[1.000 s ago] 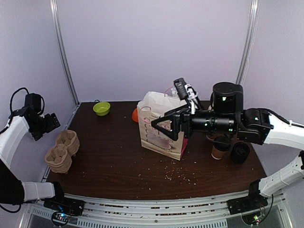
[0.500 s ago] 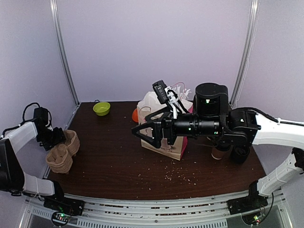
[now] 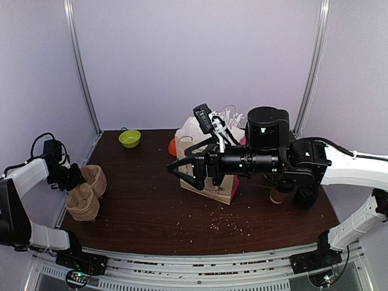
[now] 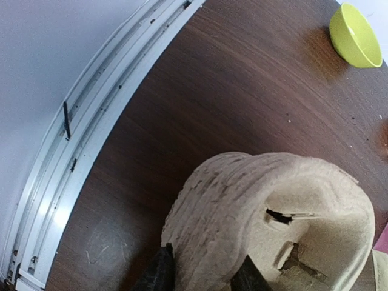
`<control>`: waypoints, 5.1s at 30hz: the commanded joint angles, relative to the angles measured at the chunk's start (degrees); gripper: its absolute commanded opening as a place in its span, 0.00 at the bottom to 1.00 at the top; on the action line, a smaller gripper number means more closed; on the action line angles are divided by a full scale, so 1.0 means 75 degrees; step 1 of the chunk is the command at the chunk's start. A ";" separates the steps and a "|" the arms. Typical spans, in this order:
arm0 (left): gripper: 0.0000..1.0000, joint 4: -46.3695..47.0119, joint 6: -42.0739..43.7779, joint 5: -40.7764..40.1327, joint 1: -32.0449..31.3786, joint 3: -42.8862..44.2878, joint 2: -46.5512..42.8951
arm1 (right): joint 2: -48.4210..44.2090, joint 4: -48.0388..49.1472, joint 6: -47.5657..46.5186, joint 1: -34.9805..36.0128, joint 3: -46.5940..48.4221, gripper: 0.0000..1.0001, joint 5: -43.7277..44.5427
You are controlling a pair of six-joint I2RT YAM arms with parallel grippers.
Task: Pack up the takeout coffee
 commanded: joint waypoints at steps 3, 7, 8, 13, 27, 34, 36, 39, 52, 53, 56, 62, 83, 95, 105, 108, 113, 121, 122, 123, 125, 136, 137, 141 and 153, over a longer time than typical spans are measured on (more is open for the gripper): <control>0.30 0.0535 -0.0981 0.1126 -0.0520 -0.0689 -0.0577 | 0.0265 -0.0135 0.0101 0.0037 0.0095 0.95 0.0348; 0.29 0.0784 -0.1869 0.0936 -0.1448 -0.1189 -0.1105 | 0.0493 -0.0218 0.0247 0.0046 0.0191 0.95 0.0326; 0.30 0.0858 -0.2143 0.0836 -0.1765 -0.1273 -0.1214 | 0.0583 -0.0271 0.0268 0.0042 0.0245 0.95 0.0318; 0.32 0.1012 -0.3326 0.0114 -0.3424 -0.1431 -0.1476 | 0.1031 -0.0409 0.0395 0.0041 0.0496 0.94 0.0259; 0.70 0.0355 -0.3790 -0.1543 -0.6248 -0.0373 -0.1206 | 0.1306 -0.0963 0.0294 0.0107 0.0798 0.94 0.0502; 0.98 -0.0960 -0.2428 -0.2167 -0.6345 0.0987 -0.2249 | 0.1132 -0.1352 0.0257 0.0171 0.0693 0.94 0.0739; 0.96 -0.0974 -0.2060 -0.2068 -0.6519 0.1136 -0.2449 | 0.1156 -0.1271 0.0312 0.0235 0.0554 0.94 0.0840; 0.84 -0.0977 -0.1677 -0.1757 -0.7037 0.1263 -0.2142 | 0.1342 -0.1083 0.0537 0.0370 0.0355 0.93 0.0954; 0.66 -0.0713 -0.0702 -0.2233 -0.8814 0.1711 0.0152 | 0.1901 -0.0433 0.1391 0.1106 -0.0797 0.90 0.1490; 0.63 -0.0718 -0.0681 -0.2316 -0.8814 0.1745 0.0275 | 0.1919 -0.0371 0.1427 0.1131 -0.0837 0.90 0.1521; 0.57 -0.0724 -0.0623 -0.2406 -0.8814 0.1815 0.0594 | 0.1896 -0.0223 0.1547 0.1154 -0.0978 0.90 0.1619; 0.48 -0.0648 -0.0539 -0.2347 -0.8814 0.1762 0.0850 | 0.1776 -0.0163 0.1566 0.1146 -0.1097 0.90 0.1810; 0.25 -0.0403 -0.0447 -0.2041 -0.8814 0.1594 0.1008 | 0.1782 -0.0237 0.1541 0.1157 -0.1028 0.90 0.1892; 0.00 -0.0417 -0.0379 -0.2062 -0.8814 0.1699 0.0745 | 0.1852 -0.0143 0.1583 0.1140 -0.0943 0.90 0.1927; 0.00 -0.0815 -0.0329 -0.1952 -0.8814 0.1914 0.0377 | 0.1950 -0.0152 0.1621 0.1148 -0.0819 0.90 0.1944; 0.00 -0.0982 -0.0420 -0.2012 -0.8817 0.1882 0.0089 | 0.1946 -0.0172 0.1613 0.1143 -0.0831 0.90 0.1963; 0.00 -0.1059 -0.0554 -0.2045 -0.8814 0.1975 -0.0343 | 0.2009 -0.0078 0.1677 0.1142 -0.0815 0.90 0.1974; 0.00 -0.1254 -0.0470 -0.1931 -0.8814 0.2440 -0.0424 | 0.2112 0.0100 0.2067 0.1142 -0.0647 0.90 0.2061; 0.09 -0.1458 -0.0457 -0.1980 -0.8814 0.2496 -0.0391 | 0.2118 0.0057 0.2072 0.1138 -0.0610 0.90 0.2080; 0.27 -0.1651 -0.0446 -0.2017 -0.8814 0.2522 -0.0388 | 0.2114 0.0011 0.2069 0.1139 -0.0598 0.90 0.2100; 0.48 -0.1978 -0.0454 -0.1993 -0.8814 0.2434 -0.0487 | 0.2104 -0.0087 0.2047 0.1146 -0.0597 0.90 0.2156; 0.68 -0.2937 -0.1191 -0.1862 -0.9003 0.1614 -0.1283 | 0.2122 -0.0227 0.2059 0.1120 -0.0709 0.90 0.2271; 0.68 -0.2985 -0.1240 -0.1874 -0.9072 0.1575 -0.1261 | 0.2121 -0.0236 0.2062 0.1113 -0.0698 0.90 0.2279; 0.69 -0.3177 -0.1464 -0.2019 -0.9538 0.1587 -0.1130 | 0.2173 -0.0225 0.2219 0.1062 -0.0696 0.90 0.2269; 0.55 -0.3309 -0.1834 -0.2185 -1.0367 0.1286 -0.0864 | 0.2495 -0.0068 0.2605 0.0932 -0.0386 0.90 0.2037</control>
